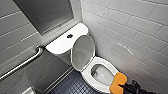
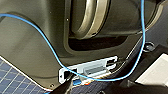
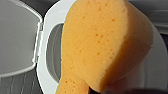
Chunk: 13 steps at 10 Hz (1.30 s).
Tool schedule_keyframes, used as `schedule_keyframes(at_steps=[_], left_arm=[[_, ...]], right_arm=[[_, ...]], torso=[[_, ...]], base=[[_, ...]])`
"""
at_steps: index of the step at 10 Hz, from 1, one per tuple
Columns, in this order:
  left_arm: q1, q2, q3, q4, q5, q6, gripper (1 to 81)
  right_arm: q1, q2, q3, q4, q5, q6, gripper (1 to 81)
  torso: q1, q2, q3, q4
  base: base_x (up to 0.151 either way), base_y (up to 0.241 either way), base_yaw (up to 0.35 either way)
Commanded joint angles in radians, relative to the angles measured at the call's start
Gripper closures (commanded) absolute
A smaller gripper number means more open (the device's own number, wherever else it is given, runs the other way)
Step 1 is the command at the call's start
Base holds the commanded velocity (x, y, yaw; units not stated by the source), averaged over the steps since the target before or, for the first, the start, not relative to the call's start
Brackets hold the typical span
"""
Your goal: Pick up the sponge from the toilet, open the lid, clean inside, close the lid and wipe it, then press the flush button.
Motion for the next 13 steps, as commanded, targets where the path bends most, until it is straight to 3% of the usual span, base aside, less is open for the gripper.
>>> schedule_keyframes(at_steps=[1, 3, 5, 6, 9, 13], left_arm=[[0.044, -0.002, 0.011, 0.003, 0.074, 0.003, 1.0], [0.044, -0.002, 0.009, 0.001, 0.074, 0.011, 1.0], [0.044, -0.002, 0.006, 0.001, 0.074, 0.015, 1.0], [0.044, -0.001, 0.003, 0.001, 0.074, 0.015, 1.0], [0.042, 0.002, -0.002, 0.001, 0.074, 0.015, 1.0], [0.041, 0.005, -0.008, 0.0, 0.074, 0.015, 1.0]], right_arm=[[0.009, -0.098, 0.174, 0.008, -0.026, 0.003, 81.1], [0.029, -0.115, 0.218, 0.008, -0.026, 0.003, 81.1], [0.133, -0.097, 0.22, 0.022, -0.05, 0.003, 81.1], [0.195, -0.068, 0.185, 0.04, -0.121, 0.004, 81.1], [0.29, 0.067, 0.01, 0.051, -0.242, 0.004, 81.1], [0.425, 0.354, -0.303, 0.014, -0.425, 0.003, 81.1]], torso=[[0.0, 0.0, 0.0, 0.0], [0.0, 0.0, 0.0, 0.0], [0.0, 0.0, 0.0, 0.0], [0.0, 0.0, 0.0, 0.0], [0.0, 0.0, 0.0, 0.0], [0.0, 0.0, 0.0, 0.0]], base=[[0.0, 0.0, 0.0], [0.0, 0.0, 0.0], [0.0, 0.0, 0.0], [0.0, 0.0, 0.0], [0.0, 0.0, 0.0], [0.0, 0.0, 0.0]])
